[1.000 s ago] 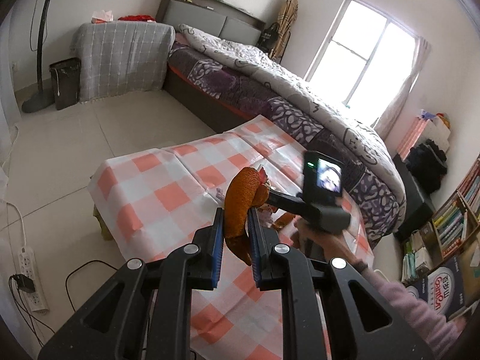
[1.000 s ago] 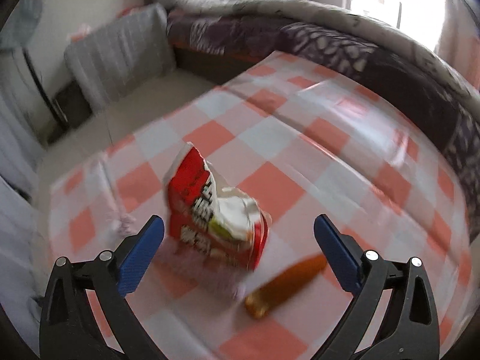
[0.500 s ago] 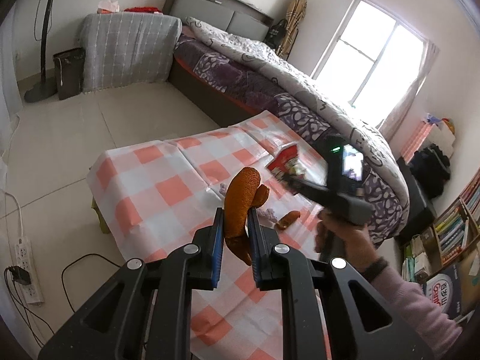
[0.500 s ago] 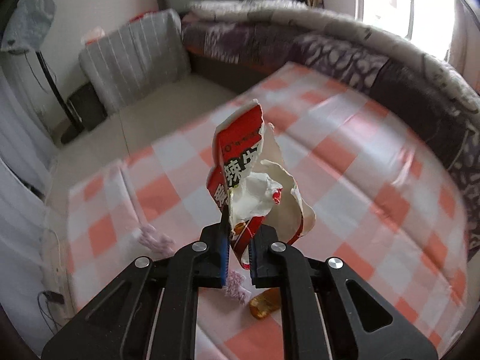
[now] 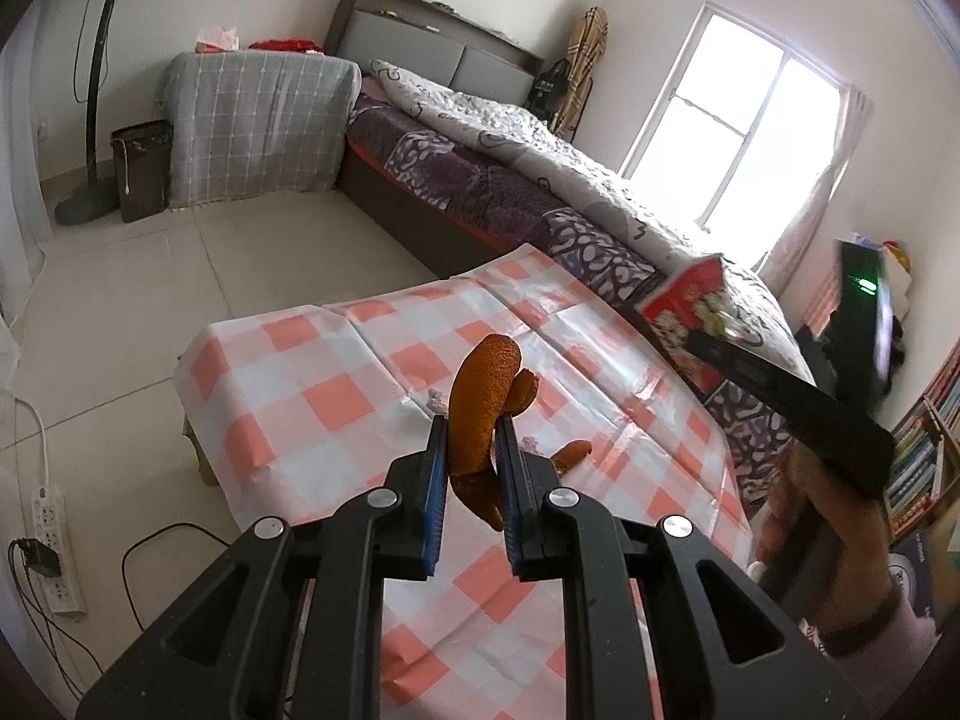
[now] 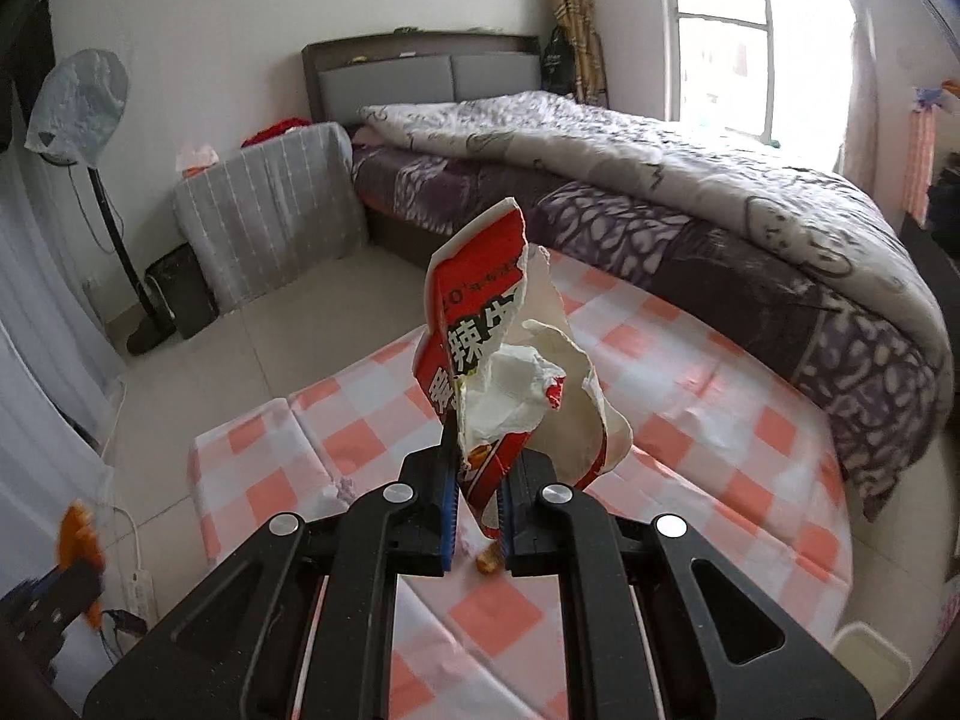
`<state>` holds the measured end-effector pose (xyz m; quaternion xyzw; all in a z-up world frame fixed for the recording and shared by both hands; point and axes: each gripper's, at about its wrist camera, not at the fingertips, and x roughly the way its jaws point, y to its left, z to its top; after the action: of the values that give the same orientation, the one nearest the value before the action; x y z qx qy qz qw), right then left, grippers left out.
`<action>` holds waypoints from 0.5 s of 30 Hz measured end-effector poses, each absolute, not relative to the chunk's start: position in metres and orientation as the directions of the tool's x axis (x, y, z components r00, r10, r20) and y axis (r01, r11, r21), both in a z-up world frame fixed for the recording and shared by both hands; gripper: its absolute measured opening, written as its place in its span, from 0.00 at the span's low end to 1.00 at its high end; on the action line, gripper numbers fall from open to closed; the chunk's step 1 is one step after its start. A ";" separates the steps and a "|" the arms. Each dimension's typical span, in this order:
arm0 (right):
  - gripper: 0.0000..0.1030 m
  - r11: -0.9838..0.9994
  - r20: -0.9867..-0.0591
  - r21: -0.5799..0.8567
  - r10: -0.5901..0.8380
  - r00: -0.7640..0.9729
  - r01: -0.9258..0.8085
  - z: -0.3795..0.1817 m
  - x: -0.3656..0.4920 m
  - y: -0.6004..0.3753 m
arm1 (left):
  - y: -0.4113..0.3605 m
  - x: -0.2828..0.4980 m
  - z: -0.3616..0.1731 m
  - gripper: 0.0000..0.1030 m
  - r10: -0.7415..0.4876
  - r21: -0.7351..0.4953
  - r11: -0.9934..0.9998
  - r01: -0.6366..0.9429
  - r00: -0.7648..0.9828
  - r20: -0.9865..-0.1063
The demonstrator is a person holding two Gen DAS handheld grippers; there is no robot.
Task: Collect trash
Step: 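Carry the red chip bag over the white bin and open the right tool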
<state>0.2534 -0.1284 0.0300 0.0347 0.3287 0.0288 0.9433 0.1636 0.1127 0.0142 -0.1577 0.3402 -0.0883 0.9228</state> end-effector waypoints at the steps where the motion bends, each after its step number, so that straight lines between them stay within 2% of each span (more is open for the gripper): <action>1: 0.10 0.996 -0.617 0.089 0.069 0.784 -0.018 0.031 0.244 -0.132 | 0.111 0.163 0.014 0.15 -0.270 -0.350 0.935 0.057 0.753 -0.600; 8: 0.10 0.994 -0.634 0.095 0.020 0.773 0.051 0.025 0.182 -0.165 | 0.090 0.156 0.011 0.15 -0.265 -0.316 0.945 0.081 0.756 -0.599; 15: 0.10 0.982 -0.640 0.161 0.029 0.768 0.097 0.014 0.143 -0.195 | 0.063 0.153 0.006 0.15 -0.282 -0.289 0.949 0.123 0.739 -0.611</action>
<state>0.1429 -0.1946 0.0138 0.0929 0.3400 -0.0183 0.9356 0.1531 0.0630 0.0059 -0.1154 0.3440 -0.1095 0.9254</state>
